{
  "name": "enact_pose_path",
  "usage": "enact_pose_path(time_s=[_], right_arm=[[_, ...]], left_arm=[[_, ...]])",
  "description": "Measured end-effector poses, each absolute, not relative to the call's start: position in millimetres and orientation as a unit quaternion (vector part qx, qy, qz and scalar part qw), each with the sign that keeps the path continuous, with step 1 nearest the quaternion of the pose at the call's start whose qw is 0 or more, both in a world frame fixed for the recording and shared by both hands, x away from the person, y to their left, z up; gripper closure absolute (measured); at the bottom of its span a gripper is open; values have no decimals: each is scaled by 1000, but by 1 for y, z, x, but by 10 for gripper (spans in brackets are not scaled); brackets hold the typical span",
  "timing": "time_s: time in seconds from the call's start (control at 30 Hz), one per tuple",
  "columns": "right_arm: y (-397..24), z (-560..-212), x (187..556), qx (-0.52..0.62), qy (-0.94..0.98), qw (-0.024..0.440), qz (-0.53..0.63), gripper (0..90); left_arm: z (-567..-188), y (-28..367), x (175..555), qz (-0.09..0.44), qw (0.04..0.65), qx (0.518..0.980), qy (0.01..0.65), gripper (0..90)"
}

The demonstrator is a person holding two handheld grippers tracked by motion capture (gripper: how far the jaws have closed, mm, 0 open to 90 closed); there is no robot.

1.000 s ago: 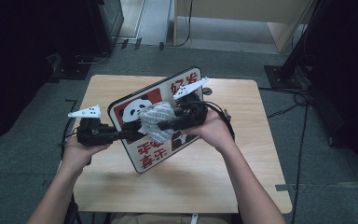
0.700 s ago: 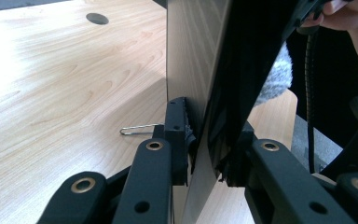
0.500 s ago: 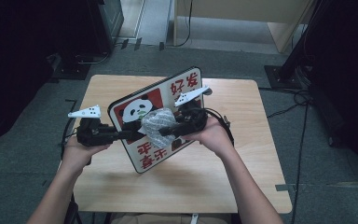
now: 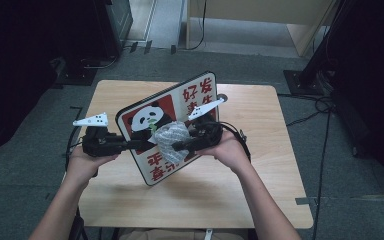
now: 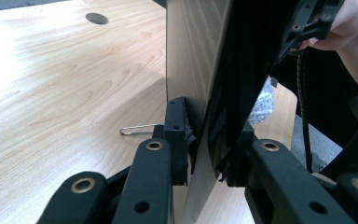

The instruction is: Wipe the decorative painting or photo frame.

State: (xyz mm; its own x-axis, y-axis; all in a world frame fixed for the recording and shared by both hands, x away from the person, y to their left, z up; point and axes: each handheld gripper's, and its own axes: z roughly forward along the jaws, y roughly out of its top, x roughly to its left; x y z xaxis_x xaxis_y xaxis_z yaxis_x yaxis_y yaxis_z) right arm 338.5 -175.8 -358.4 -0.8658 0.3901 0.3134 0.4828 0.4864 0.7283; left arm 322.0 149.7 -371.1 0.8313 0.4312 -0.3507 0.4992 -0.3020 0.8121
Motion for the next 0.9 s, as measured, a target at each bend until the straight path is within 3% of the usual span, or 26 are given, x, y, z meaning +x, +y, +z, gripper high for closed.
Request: enact_pose_path(time_s=[0.9], right_arm=[[-178,-397,331,-266,-865,74,-419,586]], left_arm=[[-371,150,322,-32,515,807,288,761]])
